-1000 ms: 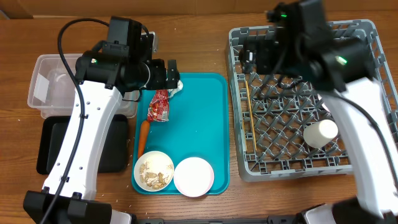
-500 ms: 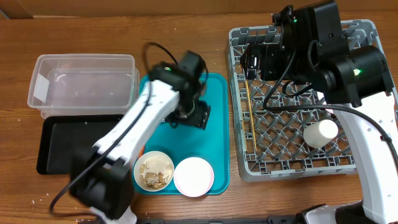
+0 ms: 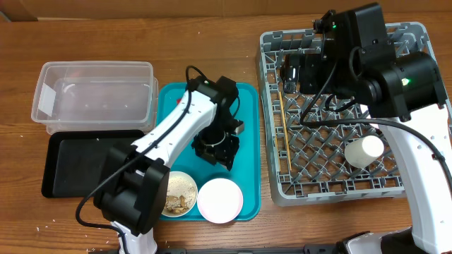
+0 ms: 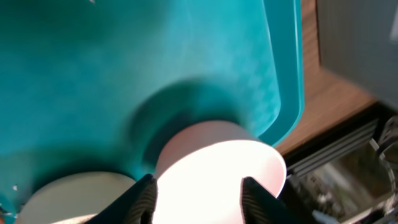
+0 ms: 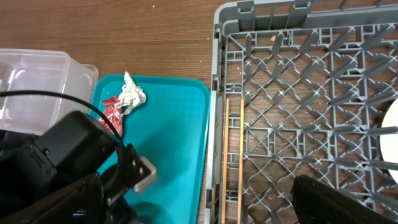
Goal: Sort waste into correct bins and load items into the dishwasher
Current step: 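Reach the left gripper down to the white bowl and grasp its rim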
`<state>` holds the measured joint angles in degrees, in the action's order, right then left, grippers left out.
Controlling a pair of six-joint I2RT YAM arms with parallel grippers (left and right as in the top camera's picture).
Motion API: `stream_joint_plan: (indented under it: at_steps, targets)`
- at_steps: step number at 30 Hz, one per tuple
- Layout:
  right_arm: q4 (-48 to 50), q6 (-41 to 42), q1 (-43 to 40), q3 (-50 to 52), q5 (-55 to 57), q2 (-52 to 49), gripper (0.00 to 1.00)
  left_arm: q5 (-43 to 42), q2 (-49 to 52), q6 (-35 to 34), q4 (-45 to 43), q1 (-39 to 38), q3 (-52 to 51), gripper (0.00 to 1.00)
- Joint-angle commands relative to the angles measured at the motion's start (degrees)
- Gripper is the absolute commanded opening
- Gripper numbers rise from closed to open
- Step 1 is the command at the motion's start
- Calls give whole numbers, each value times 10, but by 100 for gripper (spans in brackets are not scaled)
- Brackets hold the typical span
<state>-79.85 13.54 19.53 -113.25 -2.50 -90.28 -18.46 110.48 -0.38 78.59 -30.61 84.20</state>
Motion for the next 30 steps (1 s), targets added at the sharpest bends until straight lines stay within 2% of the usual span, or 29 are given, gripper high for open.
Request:
stream_joint_plan:
  at_steps: [1, 14, 25, 30]
  targets:
    - [-2, 1, 1, -3, 14, 2, 100, 9, -13, 27, 4, -13, -23, 43]
    - [-4, 1, -1, -3, 16, 2, 100, 29, -39, 34, 19, -43, -43, 43]
    - [-4, 1, -1, -3, 16, 2, 100, 34, -44, 29, -18, -43, -103, 52]
    - [-4, 1, -1, -3, 16, 2, 100, 44, -44, 30, -62, -43, -130, 58]
